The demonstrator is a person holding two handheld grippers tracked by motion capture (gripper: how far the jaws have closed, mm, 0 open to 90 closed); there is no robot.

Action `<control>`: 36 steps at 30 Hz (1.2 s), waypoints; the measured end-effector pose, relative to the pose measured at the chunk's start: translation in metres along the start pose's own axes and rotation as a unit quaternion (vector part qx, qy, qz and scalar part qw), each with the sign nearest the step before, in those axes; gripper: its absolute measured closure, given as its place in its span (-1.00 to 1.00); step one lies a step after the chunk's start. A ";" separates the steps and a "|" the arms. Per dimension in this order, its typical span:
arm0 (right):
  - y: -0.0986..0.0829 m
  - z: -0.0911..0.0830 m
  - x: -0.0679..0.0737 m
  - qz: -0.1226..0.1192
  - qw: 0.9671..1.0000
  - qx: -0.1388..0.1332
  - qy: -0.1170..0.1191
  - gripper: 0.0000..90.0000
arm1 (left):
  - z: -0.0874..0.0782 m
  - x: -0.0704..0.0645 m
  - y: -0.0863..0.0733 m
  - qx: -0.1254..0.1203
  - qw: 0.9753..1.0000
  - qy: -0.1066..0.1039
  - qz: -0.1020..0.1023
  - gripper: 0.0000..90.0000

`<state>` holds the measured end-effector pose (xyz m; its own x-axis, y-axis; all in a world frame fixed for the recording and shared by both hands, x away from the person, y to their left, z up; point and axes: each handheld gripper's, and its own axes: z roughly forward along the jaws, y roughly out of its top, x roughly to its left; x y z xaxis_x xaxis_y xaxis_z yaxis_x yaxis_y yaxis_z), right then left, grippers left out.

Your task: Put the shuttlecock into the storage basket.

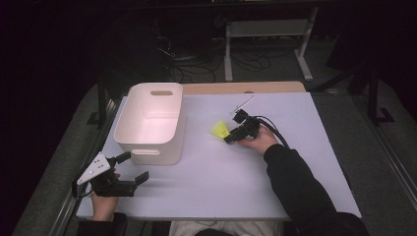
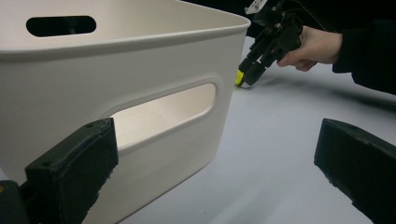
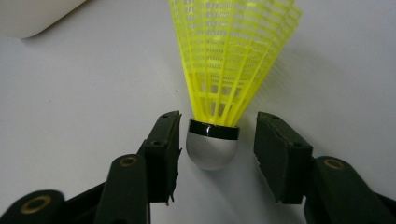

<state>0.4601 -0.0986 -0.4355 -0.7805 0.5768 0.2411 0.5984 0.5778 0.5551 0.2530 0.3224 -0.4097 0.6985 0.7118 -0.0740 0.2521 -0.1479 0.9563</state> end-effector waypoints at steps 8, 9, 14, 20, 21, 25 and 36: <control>0.001 0.001 0.001 0.001 1.000 0.002 0.002 0.40 | 0.000 0.000 0.000 0.000 1.000 0.000 0.000 -1.00; 0.001 0.001 0.001 0.000 1.000 0.001 0.002 0.41 | 0.000 0.000 0.000 0.000 1.000 0.000 0.000 -1.00; 0.002 -0.002 0.002 0.000 1.000 -0.002 0.003 0.41 | 0.000 0.000 0.000 0.000 1.000 0.000 0.000 -1.00; 0.004 -0.012 0.004 -0.005 1.000 -0.009 0.001 0.42 | 0.000 0.000 0.000 0.000 1.000 0.000 0.000 -1.00; 0.005 -0.014 0.004 -0.006 1.000 -0.012 0.000 0.42 | 0.000 0.000 0.000 0.001 1.000 0.000 0.000 -1.00; 0.007 -0.020 0.006 -0.008 1.000 -0.013 -0.001 0.42 | 0.000 0.000 0.000 0.001 1.000 0.001 -0.001 -1.00; 0.017 -0.034 0.014 -0.023 1.000 -0.018 -0.003 0.42 | 0.000 0.000 0.000 0.000 1.000 0.000 -0.001 -1.00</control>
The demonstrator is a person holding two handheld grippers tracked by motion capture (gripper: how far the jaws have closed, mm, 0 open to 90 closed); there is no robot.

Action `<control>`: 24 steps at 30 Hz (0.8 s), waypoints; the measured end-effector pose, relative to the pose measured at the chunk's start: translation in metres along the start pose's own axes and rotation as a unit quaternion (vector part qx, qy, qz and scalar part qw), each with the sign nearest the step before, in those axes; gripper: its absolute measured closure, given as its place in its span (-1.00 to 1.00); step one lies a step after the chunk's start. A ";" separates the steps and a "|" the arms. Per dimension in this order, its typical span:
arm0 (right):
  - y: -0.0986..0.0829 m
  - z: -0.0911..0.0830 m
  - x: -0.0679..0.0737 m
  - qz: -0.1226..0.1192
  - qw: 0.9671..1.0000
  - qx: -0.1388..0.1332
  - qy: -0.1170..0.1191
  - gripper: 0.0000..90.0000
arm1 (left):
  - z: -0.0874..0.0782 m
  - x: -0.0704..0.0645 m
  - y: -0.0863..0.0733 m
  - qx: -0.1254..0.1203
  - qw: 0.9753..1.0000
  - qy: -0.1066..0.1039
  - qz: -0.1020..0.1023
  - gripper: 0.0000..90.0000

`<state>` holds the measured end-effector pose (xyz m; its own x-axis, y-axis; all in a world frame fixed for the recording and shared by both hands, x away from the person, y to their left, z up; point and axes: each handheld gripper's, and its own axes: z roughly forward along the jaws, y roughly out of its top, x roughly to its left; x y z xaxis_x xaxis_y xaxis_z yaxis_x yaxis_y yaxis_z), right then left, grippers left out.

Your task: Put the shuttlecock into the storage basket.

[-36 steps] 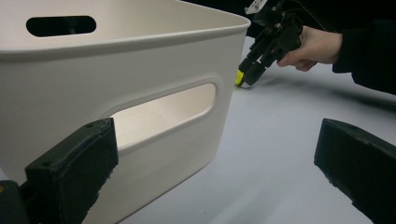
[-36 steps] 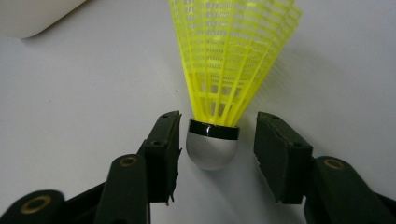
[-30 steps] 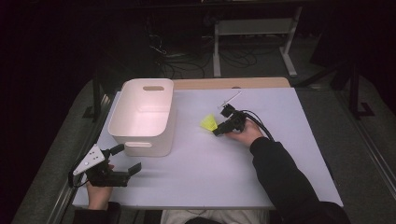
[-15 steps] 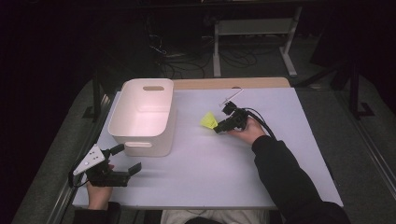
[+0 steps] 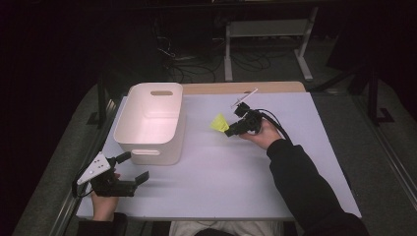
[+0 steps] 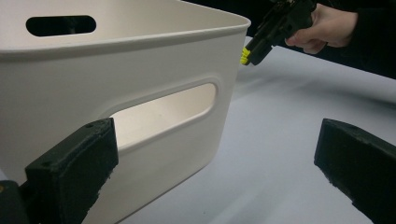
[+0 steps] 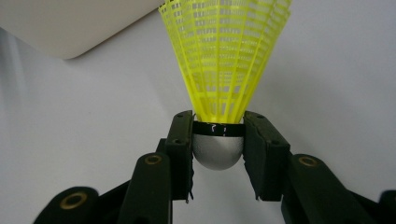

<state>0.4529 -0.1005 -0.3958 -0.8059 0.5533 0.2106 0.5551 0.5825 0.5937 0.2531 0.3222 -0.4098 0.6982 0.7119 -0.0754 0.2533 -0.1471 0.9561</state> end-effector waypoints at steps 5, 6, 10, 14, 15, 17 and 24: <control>0.006 -0.007 0.004 -0.004 1.000 -0.008 0.003 0.42 | 0.000 0.000 0.000 0.000 1.000 0.000 0.000 -1.00; 0.008 -0.008 0.005 -0.005 1.000 -0.009 0.004 0.42 | 0.000 0.000 0.000 0.000 1.000 0.000 0.000 -1.00; 0.013 -0.014 0.008 -0.011 1.000 -0.017 0.005 0.42 | 0.000 0.000 0.000 0.000 1.000 0.000 0.000 -1.00; 0.018 -0.018 0.011 -0.014 1.000 -0.022 0.005 0.42 | 0.000 0.000 0.000 0.000 1.000 0.000 0.000 -1.00; 0.019 -0.019 0.011 -0.017 1.000 -0.023 0.004 0.42 | 0.000 0.000 0.000 0.000 1.000 0.000 0.000 -1.00; 0.021 -0.021 0.013 -0.019 1.000 -0.024 0.003 0.42 | 0.000 0.000 0.000 0.000 1.000 0.000 0.000 -1.00; 0.030 -0.031 0.018 -0.027 0.999 -0.035 0.001 0.42 | 0.000 0.000 0.000 0.000 1.000 0.000 0.000 -1.00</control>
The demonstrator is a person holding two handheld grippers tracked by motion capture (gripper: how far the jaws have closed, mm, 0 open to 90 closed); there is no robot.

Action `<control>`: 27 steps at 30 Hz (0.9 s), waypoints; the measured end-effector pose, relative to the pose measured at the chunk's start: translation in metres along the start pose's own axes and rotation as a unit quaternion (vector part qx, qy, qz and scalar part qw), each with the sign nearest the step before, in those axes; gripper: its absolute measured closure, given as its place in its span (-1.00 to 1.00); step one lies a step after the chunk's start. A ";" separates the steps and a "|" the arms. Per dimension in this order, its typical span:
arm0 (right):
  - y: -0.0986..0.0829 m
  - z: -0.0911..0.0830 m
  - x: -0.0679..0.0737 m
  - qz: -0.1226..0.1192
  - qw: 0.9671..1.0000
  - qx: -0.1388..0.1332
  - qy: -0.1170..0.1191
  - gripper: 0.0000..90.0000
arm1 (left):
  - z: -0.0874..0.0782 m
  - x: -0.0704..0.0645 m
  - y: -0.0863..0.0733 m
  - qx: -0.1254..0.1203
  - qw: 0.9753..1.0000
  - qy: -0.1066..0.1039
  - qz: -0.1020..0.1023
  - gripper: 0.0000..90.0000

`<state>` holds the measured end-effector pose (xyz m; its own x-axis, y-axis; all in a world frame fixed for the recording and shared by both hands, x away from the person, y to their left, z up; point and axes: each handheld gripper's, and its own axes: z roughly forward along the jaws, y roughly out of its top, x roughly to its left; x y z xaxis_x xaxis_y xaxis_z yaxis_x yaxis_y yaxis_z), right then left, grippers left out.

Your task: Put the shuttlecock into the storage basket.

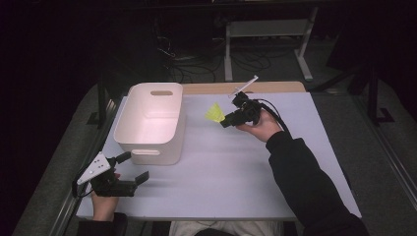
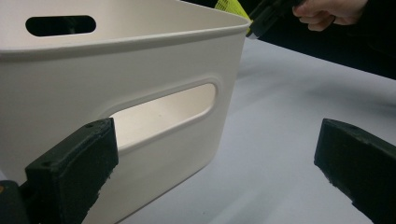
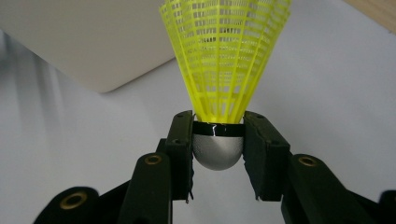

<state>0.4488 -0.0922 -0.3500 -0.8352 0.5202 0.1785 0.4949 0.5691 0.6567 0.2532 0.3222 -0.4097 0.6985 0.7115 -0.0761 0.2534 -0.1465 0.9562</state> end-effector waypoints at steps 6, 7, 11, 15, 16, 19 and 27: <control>0.010 -0.009 0.005 -0.010 1.000 -0.007 -0.002 0.42 | 0.000 0.000 0.000 0.000 1.000 0.000 0.000 -1.00; 0.012 -0.010 0.006 -0.012 1.000 -0.008 -0.002 0.42 | 0.000 0.000 0.000 0.000 1.000 0.000 0.000 -1.00; 0.019 -0.015 0.010 -0.019 1.000 -0.012 -0.003 0.42 | 0.000 0.000 0.000 0.001 1.000 0.000 0.001 -1.00; 0.026 -0.017 0.014 -0.023 1.000 -0.015 -0.002 0.42 | 0.000 0.000 0.000 0.000 1.000 0.000 0.000 -1.00; 0.027 -0.017 0.015 -0.024 1.000 -0.015 -0.002 0.42 | 0.000 0.000 0.000 0.000 1.000 0.000 0.000 -1.00; 0.032 -0.018 0.018 -0.032 0.999 -0.017 -0.001 0.42 | 0.000 0.000 0.000 0.001 1.000 0.000 0.001 -1.00; 0.043 -0.023 0.024 -0.043 0.999 -0.017 -0.001 0.42 | 0.000 0.000 0.000 0.000 1.000 0.000 0.001 -1.00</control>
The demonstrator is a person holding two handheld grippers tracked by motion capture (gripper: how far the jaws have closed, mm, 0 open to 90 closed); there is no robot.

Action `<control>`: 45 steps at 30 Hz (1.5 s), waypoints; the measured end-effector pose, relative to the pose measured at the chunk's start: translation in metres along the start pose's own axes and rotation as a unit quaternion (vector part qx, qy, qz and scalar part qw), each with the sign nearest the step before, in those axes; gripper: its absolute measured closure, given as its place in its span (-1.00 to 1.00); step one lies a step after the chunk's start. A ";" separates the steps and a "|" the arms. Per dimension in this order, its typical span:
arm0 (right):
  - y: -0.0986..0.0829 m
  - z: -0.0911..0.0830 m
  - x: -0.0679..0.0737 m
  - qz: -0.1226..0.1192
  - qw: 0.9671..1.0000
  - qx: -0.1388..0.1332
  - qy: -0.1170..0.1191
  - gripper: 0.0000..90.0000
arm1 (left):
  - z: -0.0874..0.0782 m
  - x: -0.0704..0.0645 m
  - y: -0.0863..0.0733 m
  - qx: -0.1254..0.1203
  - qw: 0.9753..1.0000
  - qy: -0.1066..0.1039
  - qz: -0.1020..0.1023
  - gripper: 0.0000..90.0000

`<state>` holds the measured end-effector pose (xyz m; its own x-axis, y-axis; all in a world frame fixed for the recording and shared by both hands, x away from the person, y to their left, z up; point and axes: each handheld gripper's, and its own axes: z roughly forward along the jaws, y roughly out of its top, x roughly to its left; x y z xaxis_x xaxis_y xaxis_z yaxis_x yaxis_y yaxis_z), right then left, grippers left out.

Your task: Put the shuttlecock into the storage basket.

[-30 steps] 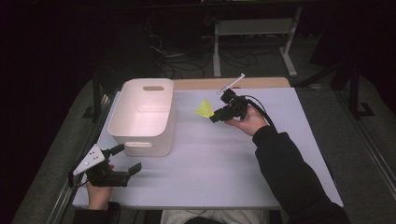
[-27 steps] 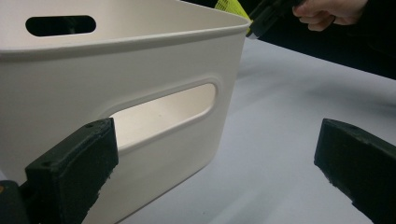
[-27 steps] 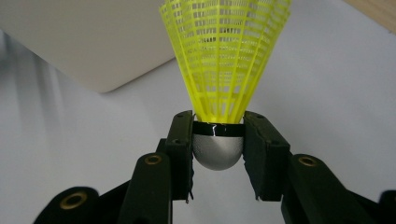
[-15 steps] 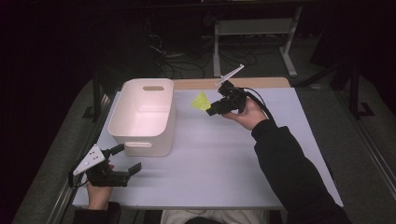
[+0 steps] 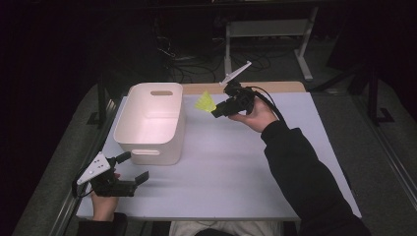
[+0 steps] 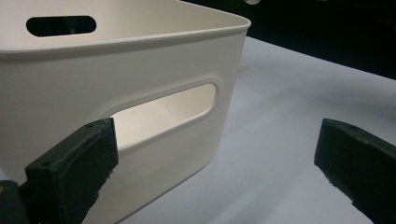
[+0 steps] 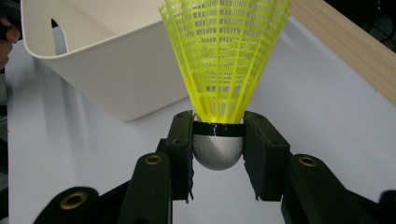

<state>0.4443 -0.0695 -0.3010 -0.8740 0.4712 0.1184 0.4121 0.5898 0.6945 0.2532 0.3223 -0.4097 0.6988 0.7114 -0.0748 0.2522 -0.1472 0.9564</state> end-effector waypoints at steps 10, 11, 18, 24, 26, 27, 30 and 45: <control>0.015 -0.003 0.007 -0.013 1.000 -0.005 0.005 0.42 | 0.000 0.000 0.000 0.000 1.000 0.000 0.000 -1.00; 0.022 -0.003 0.012 -0.024 1.000 -0.009 0.009 0.42 | 0.000 0.000 0.000 0.000 1.000 0.000 0.001 -1.00; 0.036 -0.004 0.022 -0.039 0.999 -0.014 0.013 0.42 | 0.000 0.000 0.000 -0.001 1.000 0.000 -0.001 -1.00; 0.045 -0.001 0.029 -0.049 0.999 -0.013 0.017 0.42 | 0.000 0.000 0.000 -0.001 1.000 0.000 0.000 -1.00; 0.047 0.000 0.030 -0.050 0.999 -0.012 0.018 0.42 | 0.000 0.000 0.000 -0.001 1.000 0.000 0.000 -1.00; 0.047 0.000 0.030 -0.050 0.999 -0.012 0.018 0.42 | 0.000 0.000 0.000 -0.001 1.000 0.000 0.000 -1.00; 0.052 0.001 0.033 -0.054 0.998 -0.013 0.021 0.42 | 0.000 0.000 0.000 -0.001 1.000 -0.001 0.000 -1.00; 0.070 0.007 0.050 -0.077 0.997 -0.011 0.030 0.42 | 0.000 0.000 0.000 -0.002 1.000 0.000 -0.001 -1.00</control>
<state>0.4314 0.0001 -0.2515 -0.9404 0.3362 0.0504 0.2667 0.6379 0.7224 0.2530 0.3225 -0.4096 0.6988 0.7112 -0.0765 0.2511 -0.1438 0.9572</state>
